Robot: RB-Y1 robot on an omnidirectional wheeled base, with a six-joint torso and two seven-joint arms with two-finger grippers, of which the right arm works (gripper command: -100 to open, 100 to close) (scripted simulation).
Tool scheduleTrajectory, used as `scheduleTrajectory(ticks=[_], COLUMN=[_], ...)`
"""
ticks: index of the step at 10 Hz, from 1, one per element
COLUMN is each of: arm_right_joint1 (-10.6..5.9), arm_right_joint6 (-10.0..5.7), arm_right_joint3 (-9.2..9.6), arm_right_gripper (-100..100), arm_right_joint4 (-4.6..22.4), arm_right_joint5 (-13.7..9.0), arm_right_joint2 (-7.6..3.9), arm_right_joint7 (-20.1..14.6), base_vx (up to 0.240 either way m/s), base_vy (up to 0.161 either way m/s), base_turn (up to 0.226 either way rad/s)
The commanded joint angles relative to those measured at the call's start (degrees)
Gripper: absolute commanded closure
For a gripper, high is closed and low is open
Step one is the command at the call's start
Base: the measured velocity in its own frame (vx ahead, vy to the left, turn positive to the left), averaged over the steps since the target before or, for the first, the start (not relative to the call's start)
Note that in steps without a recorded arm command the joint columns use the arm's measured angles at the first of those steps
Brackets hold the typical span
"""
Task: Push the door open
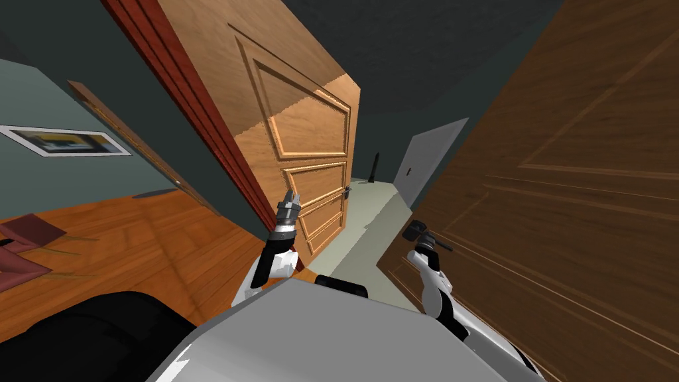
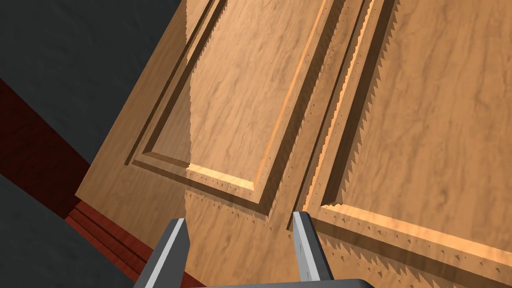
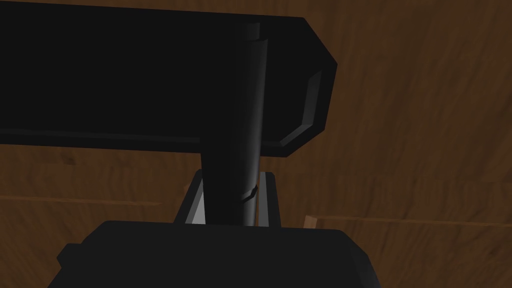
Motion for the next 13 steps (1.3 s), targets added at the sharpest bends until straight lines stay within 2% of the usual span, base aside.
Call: scheduleTrajectory(ticks=[1,2,3,4,7,10,13], arm_right_joint1=[-0.06,-0.16,-0.17,-0.86,-1.01,-2.36,-3.31], arm_right_joint6=[0.41,0.48,0.24,-0.40,-0.56,-2.03,-3.06], arm_right_joint3=[-1.70,-2.58,-1.91,-3.95,-4.36,-8.07,-10.68], arm_right_gripper=[100,100,100,100,100,100,100], arm_right_joint4=[-0.9,-0.9,-0.2,-0.4,-0.5,-0.5,-0.6], arm_right_joint5=[0.1,0.2,0.1,-0.2,-0.3,-1.0,-1.5], arm_right_joint2=[0.37,0.61,0.41,1.07,1.22,2.52,3.44], arm_right_joint7=[1.2,1.8,1.2,3.2,3.6,7.3,9.8], base_vx=[0.135,0.119,0.052,0.120,0.092,0.140,0.167], base_vy=[-0.004,-0.006,-0.004,-0.060,-0.069,-0.092,-0.096], base_turn=[-0.021,-0.019,-0.011,-0.073,-0.006,-0.054,-0.042])
